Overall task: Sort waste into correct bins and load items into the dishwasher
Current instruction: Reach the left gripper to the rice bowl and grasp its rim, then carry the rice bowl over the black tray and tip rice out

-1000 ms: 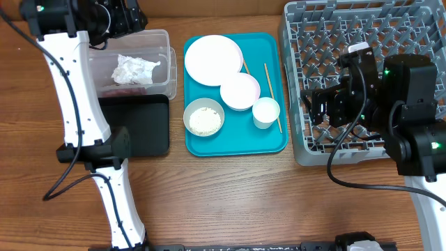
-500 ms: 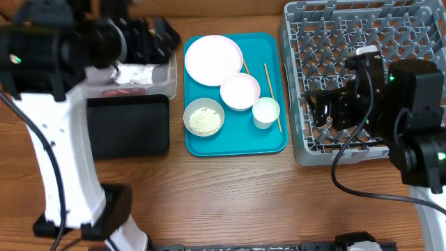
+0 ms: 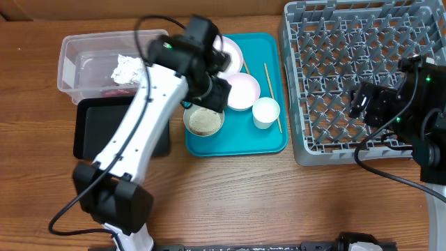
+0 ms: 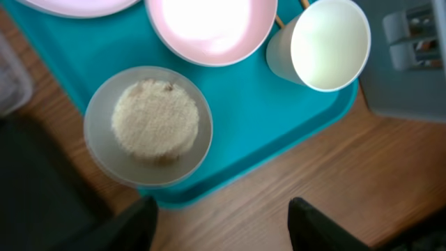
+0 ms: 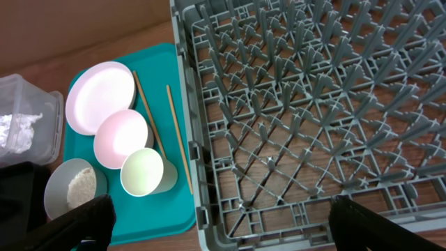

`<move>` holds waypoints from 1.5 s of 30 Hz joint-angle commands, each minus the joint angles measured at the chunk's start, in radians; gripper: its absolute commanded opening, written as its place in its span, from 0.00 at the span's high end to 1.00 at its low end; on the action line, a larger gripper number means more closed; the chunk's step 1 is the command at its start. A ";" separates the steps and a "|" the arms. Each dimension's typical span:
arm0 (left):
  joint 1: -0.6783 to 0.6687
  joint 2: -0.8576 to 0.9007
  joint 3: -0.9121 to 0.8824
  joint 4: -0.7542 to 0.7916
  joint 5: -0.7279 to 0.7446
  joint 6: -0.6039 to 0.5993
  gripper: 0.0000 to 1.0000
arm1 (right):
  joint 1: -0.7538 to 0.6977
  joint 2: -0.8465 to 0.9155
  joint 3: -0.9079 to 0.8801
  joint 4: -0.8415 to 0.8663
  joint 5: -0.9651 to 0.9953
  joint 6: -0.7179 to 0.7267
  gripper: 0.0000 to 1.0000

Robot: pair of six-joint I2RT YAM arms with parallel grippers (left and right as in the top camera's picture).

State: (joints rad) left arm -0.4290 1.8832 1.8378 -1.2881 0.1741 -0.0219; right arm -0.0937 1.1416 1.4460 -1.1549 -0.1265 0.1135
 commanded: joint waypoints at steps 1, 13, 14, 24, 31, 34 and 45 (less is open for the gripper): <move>-0.040 0.025 -0.105 0.075 -0.040 0.069 0.44 | -0.004 -0.013 0.029 -0.003 0.002 0.013 0.00; -0.063 0.186 -0.208 0.202 -0.123 0.044 0.69 | -0.004 0.004 0.028 -0.005 0.002 0.014 0.00; -0.064 0.191 -0.208 0.206 -0.124 0.044 0.69 | -0.004 0.005 0.028 -0.005 0.002 0.014 0.00; -0.071 0.260 -0.208 0.216 -0.126 0.024 0.79 | -0.004 0.021 0.028 -0.003 0.002 0.014 0.00; -0.071 0.260 -0.208 0.225 -0.131 -0.008 0.96 | -0.004 0.021 0.028 -0.003 0.002 0.014 0.00; -0.071 0.260 -0.208 0.225 -0.130 -0.008 0.96 | -0.004 0.021 0.028 -0.003 0.002 0.014 0.00; -0.068 0.247 -0.074 0.053 -0.080 -0.012 0.96 | -0.004 0.021 0.028 -0.003 0.002 0.014 0.00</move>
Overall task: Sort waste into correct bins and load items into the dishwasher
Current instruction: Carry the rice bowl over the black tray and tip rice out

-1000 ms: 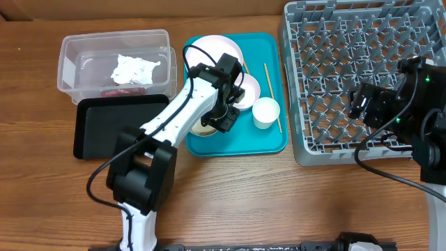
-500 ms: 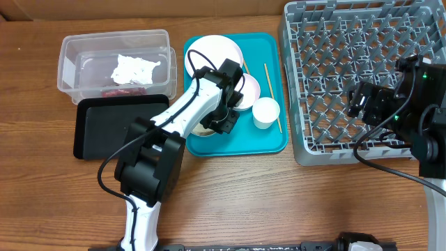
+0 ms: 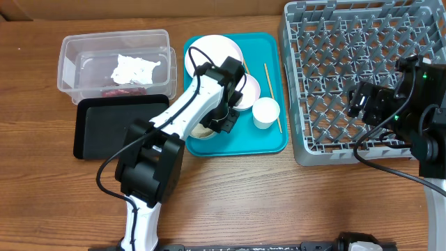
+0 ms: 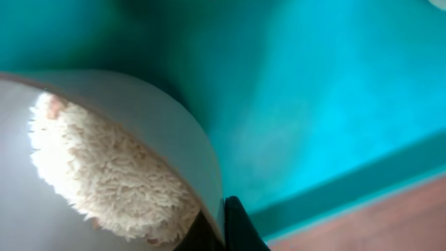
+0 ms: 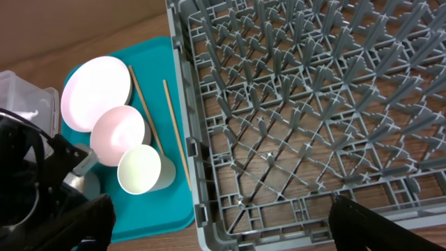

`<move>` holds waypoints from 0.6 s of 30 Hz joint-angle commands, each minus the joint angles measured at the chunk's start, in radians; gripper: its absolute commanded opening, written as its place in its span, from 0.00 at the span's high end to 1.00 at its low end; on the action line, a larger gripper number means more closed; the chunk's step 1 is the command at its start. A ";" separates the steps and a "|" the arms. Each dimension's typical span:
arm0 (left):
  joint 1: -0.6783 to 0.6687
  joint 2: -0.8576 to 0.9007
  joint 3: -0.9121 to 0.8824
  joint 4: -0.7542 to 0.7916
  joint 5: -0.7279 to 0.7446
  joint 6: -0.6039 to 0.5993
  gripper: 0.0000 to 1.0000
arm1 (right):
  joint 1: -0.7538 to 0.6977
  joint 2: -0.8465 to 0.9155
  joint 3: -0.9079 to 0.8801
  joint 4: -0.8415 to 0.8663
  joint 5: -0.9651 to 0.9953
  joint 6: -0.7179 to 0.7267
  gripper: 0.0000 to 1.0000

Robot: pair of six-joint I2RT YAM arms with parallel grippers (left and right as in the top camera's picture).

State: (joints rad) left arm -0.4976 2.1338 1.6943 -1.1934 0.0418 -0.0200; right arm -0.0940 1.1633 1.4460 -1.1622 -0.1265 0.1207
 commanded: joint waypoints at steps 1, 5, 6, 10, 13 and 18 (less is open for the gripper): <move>0.003 -0.007 0.102 -0.066 0.064 -0.014 0.96 | -0.004 0.000 0.028 0.004 0.002 0.007 0.00; 0.023 -0.009 0.253 -0.171 0.158 -0.014 0.96 | -0.004 0.000 0.028 0.004 0.002 0.007 0.00; 0.031 -0.010 0.292 -0.203 0.177 -0.014 0.96 | -0.004 0.000 0.028 0.004 0.002 0.007 0.00; 0.080 -0.010 0.413 -0.324 0.225 -0.029 0.96 | -0.004 0.000 0.028 0.004 0.002 0.006 0.00; 0.129 -0.031 0.449 -0.398 0.253 -0.030 0.96 | -0.004 0.000 0.028 0.004 0.002 0.006 0.00; 0.216 -0.116 0.448 -0.457 0.277 -0.032 0.96 | -0.004 0.000 0.028 0.005 0.002 0.006 0.00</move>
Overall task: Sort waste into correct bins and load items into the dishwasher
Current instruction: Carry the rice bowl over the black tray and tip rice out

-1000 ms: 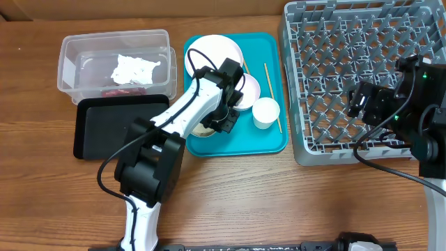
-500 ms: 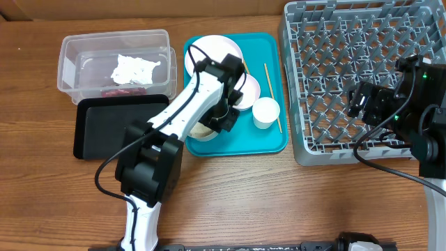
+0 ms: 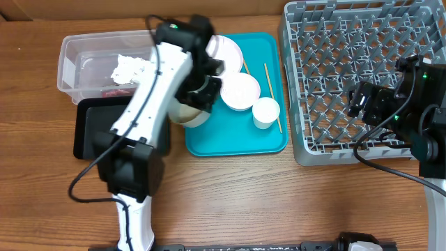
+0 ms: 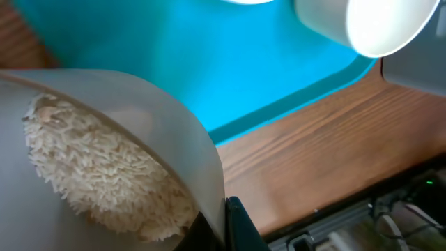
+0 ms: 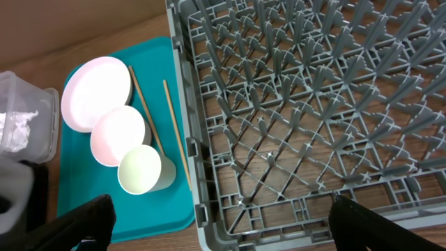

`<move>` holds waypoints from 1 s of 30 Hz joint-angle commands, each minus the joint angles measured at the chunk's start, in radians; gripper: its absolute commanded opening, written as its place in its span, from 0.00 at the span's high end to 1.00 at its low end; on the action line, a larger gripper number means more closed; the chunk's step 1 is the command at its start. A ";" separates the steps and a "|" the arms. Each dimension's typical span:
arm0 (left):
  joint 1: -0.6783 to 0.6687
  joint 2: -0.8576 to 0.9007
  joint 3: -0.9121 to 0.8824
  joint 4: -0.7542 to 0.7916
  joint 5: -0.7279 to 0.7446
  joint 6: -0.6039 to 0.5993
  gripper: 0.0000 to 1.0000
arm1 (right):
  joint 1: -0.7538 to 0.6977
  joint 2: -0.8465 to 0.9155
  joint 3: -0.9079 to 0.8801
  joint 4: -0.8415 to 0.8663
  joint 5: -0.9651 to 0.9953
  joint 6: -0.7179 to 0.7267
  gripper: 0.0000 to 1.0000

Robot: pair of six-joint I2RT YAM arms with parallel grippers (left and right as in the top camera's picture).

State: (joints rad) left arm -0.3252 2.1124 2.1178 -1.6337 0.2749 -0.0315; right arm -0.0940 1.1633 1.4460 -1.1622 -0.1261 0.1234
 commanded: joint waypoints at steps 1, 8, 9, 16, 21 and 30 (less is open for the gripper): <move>0.058 -0.115 0.023 -0.021 0.044 -0.015 0.96 | -0.004 0.000 0.028 0.005 0.001 0.004 0.00; 0.196 -0.259 -0.051 -0.027 0.185 0.125 0.96 | -0.004 0.000 0.028 0.004 0.001 0.004 0.00; 0.225 -0.276 -0.076 -0.023 0.209 0.148 0.96 | -0.004 0.000 0.028 0.004 0.001 0.004 0.00; 0.444 -0.335 -0.330 0.051 0.431 0.320 0.96 | -0.004 0.000 0.028 0.002 0.001 0.004 0.00; 0.589 -0.334 -0.531 0.152 0.653 0.451 0.96 | -0.004 0.000 0.028 0.000 -0.008 0.004 0.00; 0.778 -0.334 -0.900 0.505 0.893 0.480 0.96 | -0.004 0.000 0.028 0.000 -0.025 0.004 0.00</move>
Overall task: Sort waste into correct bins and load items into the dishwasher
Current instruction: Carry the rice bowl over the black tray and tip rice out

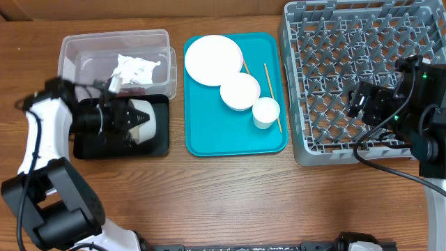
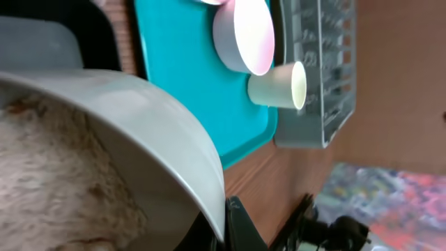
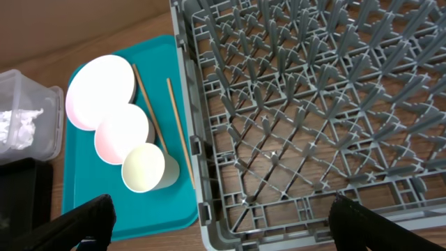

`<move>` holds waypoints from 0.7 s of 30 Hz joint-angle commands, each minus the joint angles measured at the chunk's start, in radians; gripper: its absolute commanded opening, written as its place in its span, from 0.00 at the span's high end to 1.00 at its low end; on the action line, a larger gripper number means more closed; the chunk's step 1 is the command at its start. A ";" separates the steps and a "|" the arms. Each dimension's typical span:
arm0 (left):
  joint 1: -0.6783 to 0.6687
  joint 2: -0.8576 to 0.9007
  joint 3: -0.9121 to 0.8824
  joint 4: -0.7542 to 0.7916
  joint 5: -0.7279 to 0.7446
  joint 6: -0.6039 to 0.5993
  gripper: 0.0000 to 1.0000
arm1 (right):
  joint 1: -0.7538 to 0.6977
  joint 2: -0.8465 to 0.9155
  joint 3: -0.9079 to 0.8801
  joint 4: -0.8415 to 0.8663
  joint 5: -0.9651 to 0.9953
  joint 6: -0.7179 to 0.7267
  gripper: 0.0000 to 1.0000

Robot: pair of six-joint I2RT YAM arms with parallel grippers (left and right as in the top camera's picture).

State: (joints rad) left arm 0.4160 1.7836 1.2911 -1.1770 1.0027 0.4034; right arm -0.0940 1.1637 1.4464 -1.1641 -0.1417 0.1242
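The grey bowl of rice [image 1: 145, 118] hangs tipped on its side over the black bin [image 1: 89, 145], with my left gripper [image 1: 131, 116] shut on its rim. In the left wrist view the bowl [image 2: 139, 132] fills the left side, rice [image 2: 49, 181] still inside, and one dark finger [image 2: 235, 224] presses against its rim. On the teal tray [image 1: 209, 122] lie a white plate [image 1: 212, 51], a pink bowl [image 1: 240, 90], a white cup [image 1: 265, 111] and two chopsticks [image 1: 272, 97]. My right gripper [image 3: 223, 233] hovers open over the grey dish rack [image 1: 348, 42], holding nothing.
A clear plastic bin [image 1: 77, 63] behind the black one holds crumpled white paper [image 1: 136, 67] and a reddish scrap. The dish rack [image 3: 313, 104] fills the table's right side and holds nothing. Bare wooden table [image 1: 230, 195] runs along the front.
My left arm has swung left. The bowl of rice was held at the tray's left edge; now it is over the black bin, tipped on its side. The right arm has barely moved.
My left gripper was open above the bowl of rice on the tray. Then it was shut on the bowl's rim, still on the tray. Then the bowl was lifted at the tray's left edge, and now it is tilted over the black bin.
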 commanded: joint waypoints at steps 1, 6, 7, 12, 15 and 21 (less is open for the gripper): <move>0.052 -0.005 -0.103 0.082 0.182 0.042 0.96 | -0.004 0.000 0.027 0.002 -0.009 0.003 0.00; 0.124 0.013 -0.201 0.232 0.242 -0.038 0.96 | -0.004 0.000 0.027 0.002 -0.009 0.003 0.00; 0.133 0.023 -0.207 0.245 0.257 -0.041 0.96 | -0.004 0.000 0.027 0.002 -0.010 0.003 0.00; 0.153 0.078 -0.209 0.248 0.344 -0.045 0.96 | -0.004 0.000 0.027 0.002 -0.009 0.003 0.00; 0.153 0.104 -0.209 0.247 0.414 -0.045 0.96 | -0.004 0.000 0.027 0.002 -0.009 0.003 0.00; 0.154 0.109 -0.209 0.244 0.571 -0.094 0.96 | -0.004 0.000 0.027 0.002 -0.009 0.003 0.00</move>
State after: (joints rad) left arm 0.5648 1.8839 1.0889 -0.9310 1.4208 0.3431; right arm -0.0940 1.1637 1.4464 -1.1641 -0.1493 0.1238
